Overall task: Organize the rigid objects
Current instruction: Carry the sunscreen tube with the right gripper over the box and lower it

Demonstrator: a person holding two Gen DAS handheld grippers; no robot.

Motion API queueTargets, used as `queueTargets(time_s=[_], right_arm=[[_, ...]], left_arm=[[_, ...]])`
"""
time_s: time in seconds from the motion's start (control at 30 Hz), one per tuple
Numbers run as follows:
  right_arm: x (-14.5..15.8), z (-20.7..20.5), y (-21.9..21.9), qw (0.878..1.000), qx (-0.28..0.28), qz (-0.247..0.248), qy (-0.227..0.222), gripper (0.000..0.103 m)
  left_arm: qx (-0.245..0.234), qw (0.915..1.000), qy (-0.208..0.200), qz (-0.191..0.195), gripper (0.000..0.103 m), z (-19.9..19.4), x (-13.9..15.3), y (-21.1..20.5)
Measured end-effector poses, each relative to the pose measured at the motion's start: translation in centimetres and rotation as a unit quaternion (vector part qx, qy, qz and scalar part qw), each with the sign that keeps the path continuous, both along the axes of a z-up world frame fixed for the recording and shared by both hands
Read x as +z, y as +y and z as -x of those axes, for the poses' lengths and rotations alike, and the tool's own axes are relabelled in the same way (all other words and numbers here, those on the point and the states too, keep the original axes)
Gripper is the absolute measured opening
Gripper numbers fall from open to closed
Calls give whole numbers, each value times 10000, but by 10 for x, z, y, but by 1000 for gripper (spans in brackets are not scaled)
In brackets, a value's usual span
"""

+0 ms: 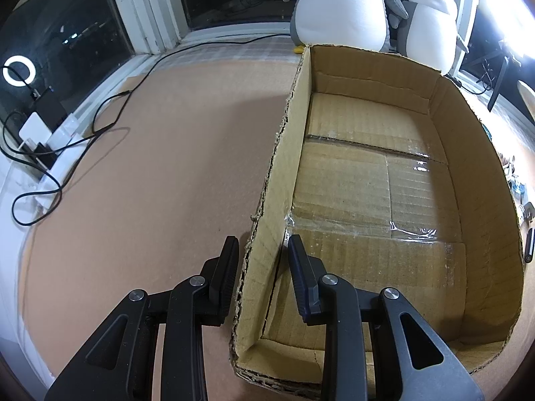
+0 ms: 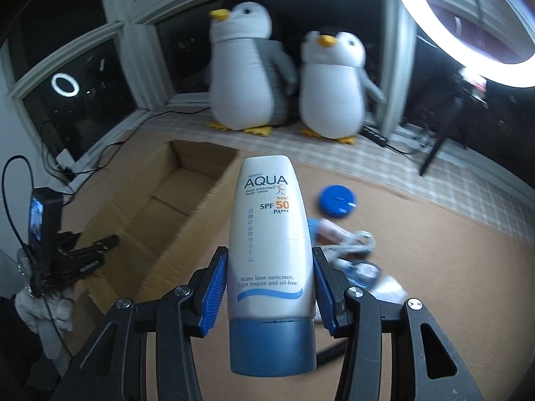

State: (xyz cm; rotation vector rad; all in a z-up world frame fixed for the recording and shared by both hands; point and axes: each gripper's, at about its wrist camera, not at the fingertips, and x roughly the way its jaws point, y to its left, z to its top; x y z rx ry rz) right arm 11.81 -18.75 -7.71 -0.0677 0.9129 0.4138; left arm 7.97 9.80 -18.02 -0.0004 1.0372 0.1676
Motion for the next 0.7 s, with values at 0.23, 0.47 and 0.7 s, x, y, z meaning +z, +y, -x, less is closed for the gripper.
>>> queueTargets(time_s=[0.23,0.47,0.7], right_arm=[[-8,1,78,9982,576,-114,107,44],[-32,-6,137,9951,922,-86,343,44],[-48,-19,163,9934,1014,82,529,44]], left_arm=[[-25,10000,-30,65,29,0,0,1],[-26,9999,-59,135,29,0,0,3],[-11,9998,-74,162,29,0,-1,4]])
